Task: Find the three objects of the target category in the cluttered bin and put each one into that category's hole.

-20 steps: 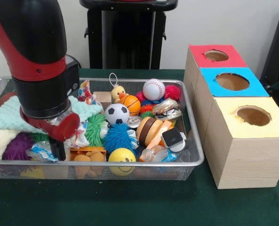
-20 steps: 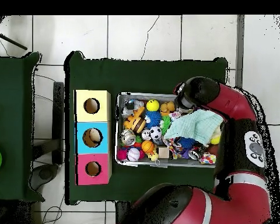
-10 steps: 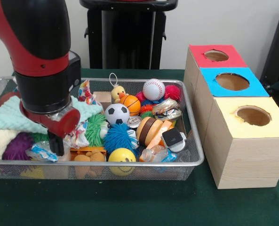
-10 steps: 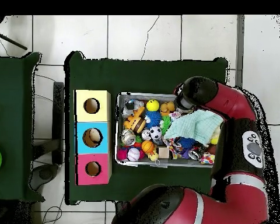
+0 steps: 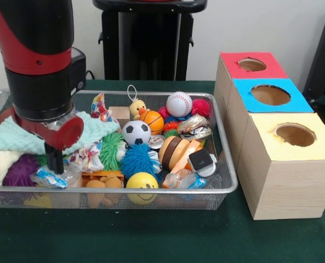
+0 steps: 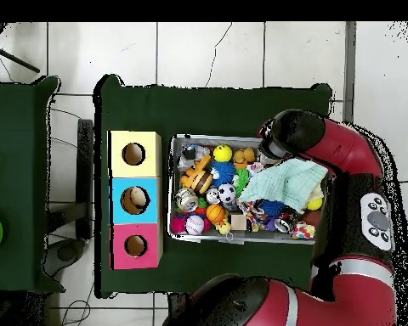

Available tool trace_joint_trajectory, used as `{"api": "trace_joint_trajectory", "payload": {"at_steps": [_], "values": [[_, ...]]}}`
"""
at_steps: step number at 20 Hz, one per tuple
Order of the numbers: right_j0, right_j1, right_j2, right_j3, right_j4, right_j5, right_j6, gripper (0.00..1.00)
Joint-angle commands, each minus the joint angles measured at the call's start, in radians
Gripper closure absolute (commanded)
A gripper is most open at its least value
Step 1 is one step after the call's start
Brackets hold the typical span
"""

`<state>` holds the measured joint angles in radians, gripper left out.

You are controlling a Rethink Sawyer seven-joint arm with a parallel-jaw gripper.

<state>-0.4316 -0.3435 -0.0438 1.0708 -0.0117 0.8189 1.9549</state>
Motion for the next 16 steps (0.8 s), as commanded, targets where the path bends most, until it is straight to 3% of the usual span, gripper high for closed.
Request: {"api": "trace_joint_trajectory", "payload": {"at_steps": [1, 16], "values": [[0.000, -0.010, 0.004, 0.094, -0.004, 0.103, 0.082, 1.00], [-0.001, -0.018, 0.005, 0.127, -0.002, 0.070, 0.081, 1.00]]}}
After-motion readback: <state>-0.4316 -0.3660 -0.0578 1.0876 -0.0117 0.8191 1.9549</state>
